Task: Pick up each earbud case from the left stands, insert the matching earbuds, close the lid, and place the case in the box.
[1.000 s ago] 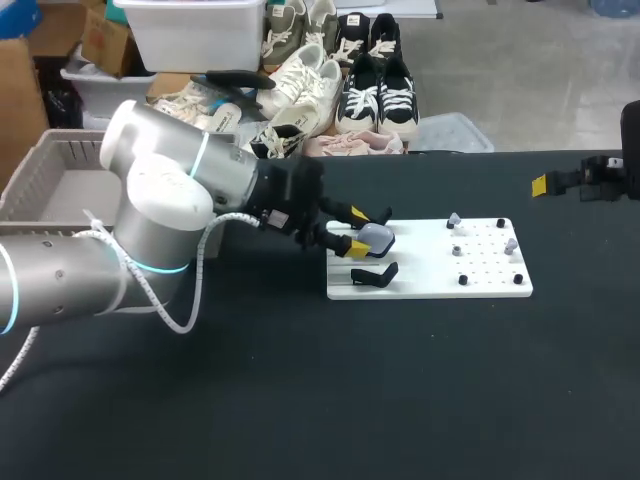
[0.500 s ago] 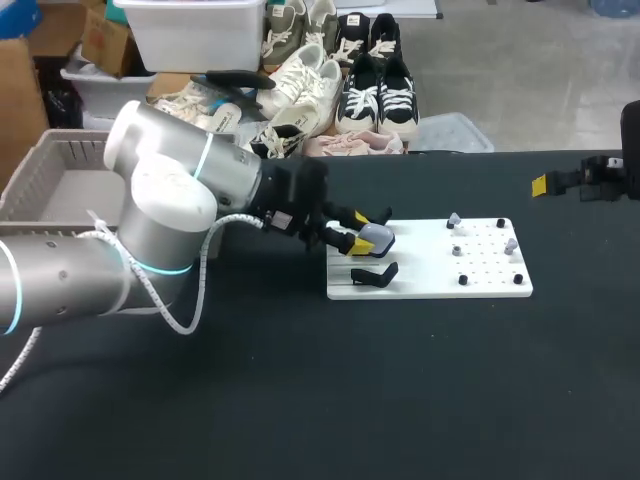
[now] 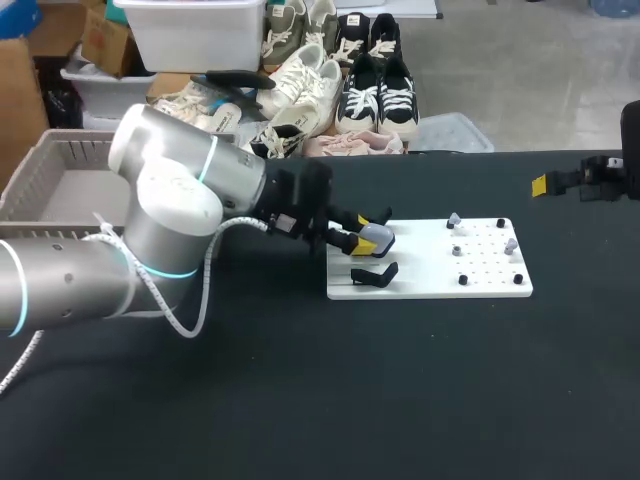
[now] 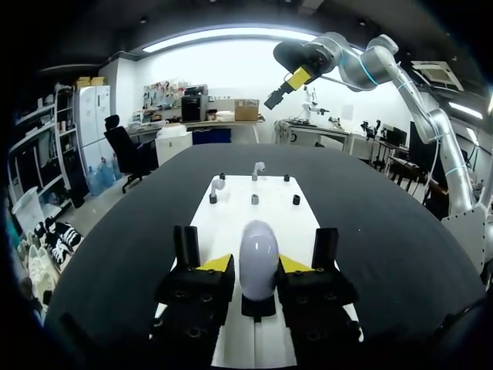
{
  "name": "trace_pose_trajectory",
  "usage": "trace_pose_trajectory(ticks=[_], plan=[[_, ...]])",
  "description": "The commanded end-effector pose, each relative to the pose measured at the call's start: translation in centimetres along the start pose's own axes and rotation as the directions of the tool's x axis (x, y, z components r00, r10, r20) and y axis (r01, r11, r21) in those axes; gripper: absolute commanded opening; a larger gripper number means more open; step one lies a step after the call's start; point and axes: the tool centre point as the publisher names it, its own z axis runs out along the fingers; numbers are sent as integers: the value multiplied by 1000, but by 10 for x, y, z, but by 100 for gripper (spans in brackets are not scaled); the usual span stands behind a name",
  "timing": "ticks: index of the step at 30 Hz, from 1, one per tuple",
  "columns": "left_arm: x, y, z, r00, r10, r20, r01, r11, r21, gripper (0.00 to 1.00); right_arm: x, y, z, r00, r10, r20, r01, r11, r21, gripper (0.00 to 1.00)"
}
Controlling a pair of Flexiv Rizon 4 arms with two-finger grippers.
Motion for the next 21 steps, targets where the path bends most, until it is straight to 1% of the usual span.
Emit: trace_pose_trajectory(ticks=[1, 7, 12, 14, 18, 21], plan=[[0, 0, 2, 1000, -1, 2, 1, 1000, -8, 0, 0, -1, 0, 1000, -1, -1, 1, 1000, -3, 100], [-5, -5, -6, 1000, 0, 16, 0, 1000, -18, 0, 0, -1, 0, 1000, -1, -1, 1, 1000, -3, 100], [-19, -15, -25, 999, 0, 53, 1, 1000, -14, 0, 0, -1, 0, 1000, -1, -1, 1, 1000, -3, 100], [-27, -23, -33, 997, 1, 75, -1, 1000, -8, 0, 0, -1, 0, 1000, -1, -1, 1, 1000, -3, 100], [-49, -43, -49, 991, 10, 135, -9, 1000, -4, 0, 0, -1, 0, 1000, -1, -1, 1, 1000, -3, 100], [-65, -60, -57, 982, 35, 184, -30, 999, -27, 0, 0, -1, 0, 1000, -1, -1, 1, 1000, -3, 100]])
